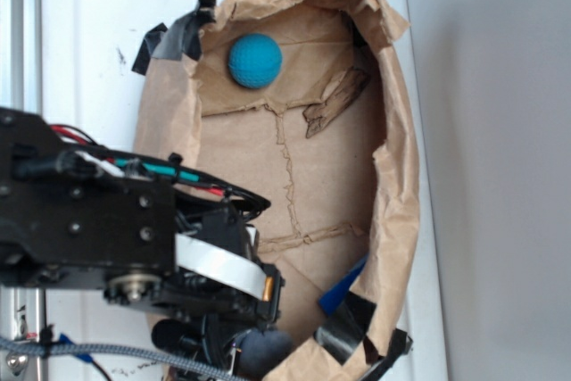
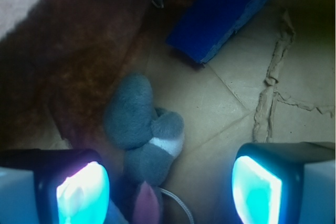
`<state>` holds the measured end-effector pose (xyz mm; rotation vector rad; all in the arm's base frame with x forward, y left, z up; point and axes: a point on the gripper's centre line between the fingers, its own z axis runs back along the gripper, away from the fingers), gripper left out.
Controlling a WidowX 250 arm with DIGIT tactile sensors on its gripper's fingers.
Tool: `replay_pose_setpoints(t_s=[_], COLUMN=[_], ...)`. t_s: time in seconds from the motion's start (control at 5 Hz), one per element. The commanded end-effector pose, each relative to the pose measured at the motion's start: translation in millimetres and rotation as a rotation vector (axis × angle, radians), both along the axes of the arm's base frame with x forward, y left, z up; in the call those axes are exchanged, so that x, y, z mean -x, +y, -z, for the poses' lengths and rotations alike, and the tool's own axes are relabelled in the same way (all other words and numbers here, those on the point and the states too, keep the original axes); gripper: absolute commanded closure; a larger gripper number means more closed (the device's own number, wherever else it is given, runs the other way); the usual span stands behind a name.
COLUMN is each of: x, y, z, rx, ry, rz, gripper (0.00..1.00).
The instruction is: Grab the gray animal.
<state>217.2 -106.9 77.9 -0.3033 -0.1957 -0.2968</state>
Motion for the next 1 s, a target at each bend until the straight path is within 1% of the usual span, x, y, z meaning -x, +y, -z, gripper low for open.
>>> replay_pose_setpoints(t_s=[0.0,0.2,0.4,0.6,0.8], x=[-21,-23,-29,-35,-52], y=[31,42,42,36,33], z=[-35,-42,-37,-27,-12], rx=[0.072,0.084,0.057,0.025,0.022], ry=[0.030,0.043,0.043,0.046,0.060], rz=[-0.057,-0.088,-0.101,-0.089,-0.082], gripper=[0.00,0.00,0.00,0.00,0.00])
